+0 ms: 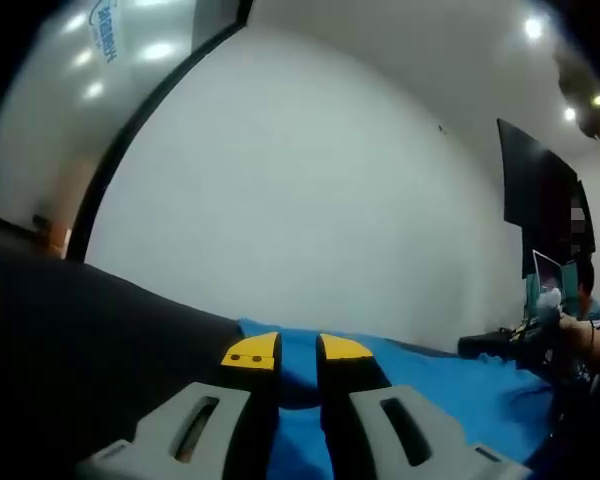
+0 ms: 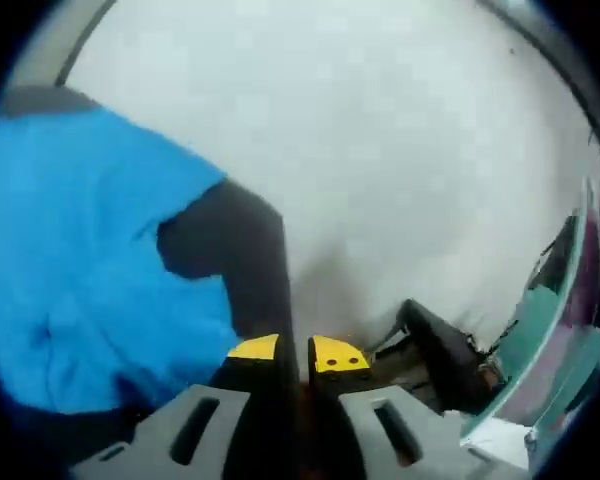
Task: Spread out the cloth and fold it
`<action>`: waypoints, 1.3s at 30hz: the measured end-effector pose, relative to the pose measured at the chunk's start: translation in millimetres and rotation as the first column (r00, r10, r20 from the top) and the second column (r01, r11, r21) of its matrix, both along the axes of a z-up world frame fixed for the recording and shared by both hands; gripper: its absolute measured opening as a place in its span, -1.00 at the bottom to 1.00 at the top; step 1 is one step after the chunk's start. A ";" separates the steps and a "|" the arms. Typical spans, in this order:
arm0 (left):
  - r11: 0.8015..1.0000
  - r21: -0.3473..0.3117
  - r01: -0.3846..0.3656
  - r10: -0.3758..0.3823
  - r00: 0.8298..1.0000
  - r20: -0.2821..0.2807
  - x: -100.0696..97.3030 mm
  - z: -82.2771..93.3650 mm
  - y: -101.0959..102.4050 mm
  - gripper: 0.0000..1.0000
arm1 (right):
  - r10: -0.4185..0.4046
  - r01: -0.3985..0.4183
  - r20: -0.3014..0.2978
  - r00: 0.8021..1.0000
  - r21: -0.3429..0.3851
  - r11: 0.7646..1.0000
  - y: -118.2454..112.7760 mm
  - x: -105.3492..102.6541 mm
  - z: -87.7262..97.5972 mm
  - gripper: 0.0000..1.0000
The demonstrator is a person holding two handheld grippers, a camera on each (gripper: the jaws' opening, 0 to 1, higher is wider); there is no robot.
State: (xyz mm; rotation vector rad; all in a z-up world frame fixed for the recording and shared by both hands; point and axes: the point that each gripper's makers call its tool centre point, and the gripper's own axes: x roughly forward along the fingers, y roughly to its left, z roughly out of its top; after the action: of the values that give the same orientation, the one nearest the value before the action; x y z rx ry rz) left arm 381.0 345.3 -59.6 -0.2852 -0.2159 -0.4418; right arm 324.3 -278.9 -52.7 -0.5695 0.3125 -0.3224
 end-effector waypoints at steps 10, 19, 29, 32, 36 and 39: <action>1.000 0.004 0.001 -0.001 1.000 0.003 -0.3 0.0 0.4 -0.65 | 0.432 -0.381 -0.039 0.901 0.404 0.832 138.6 -53.3 -54.6 -0.73; 1.000 0.026 0.006 -0.006 1.000 -0.006 0.4 -2.2 -2.8 -0.65 | 0.385 -0.314 -0.079 0.919 0.444 0.839 131.0 -60.2 -97.3 -0.85; 1.000 0.031 -0.004 0.005 1.000 -0.012 2.1 -3.0 -1.2 -0.65 | 0.439 -0.341 -0.128 0.890 0.453 0.824 136.9 -99.3 -78.0 -0.99; 1.000 0.022 -0.009 0.009 1.000 -0.014 2.4 -2.6 -0.1 -0.65 | 0.445 -0.309 -0.178 0.878 0.500 0.809 138.5 -104.6 -104.8 -0.97; 1.000 -0.014 -0.006 0.006 1.000 -0.006 0.5 1.0 3.7 -0.65 | 0.465 -0.351 -0.160 0.870 0.462 0.815 137.4 -107.6 -92.7 -0.88; 0.997 -0.075 -0.004 0.004 1.000 0.002 -0.5 5.7 10.3 -0.65 | 0.491 -0.436 -0.035 0.870 0.407 0.802 140.6 -99.1 -58.0 -0.82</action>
State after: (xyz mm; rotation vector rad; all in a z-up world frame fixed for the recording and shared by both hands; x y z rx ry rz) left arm 380.5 355.6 -53.9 -0.3575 -0.2353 -0.4309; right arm 225.2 -138.2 -110.6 -0.2582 0.3485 0.2610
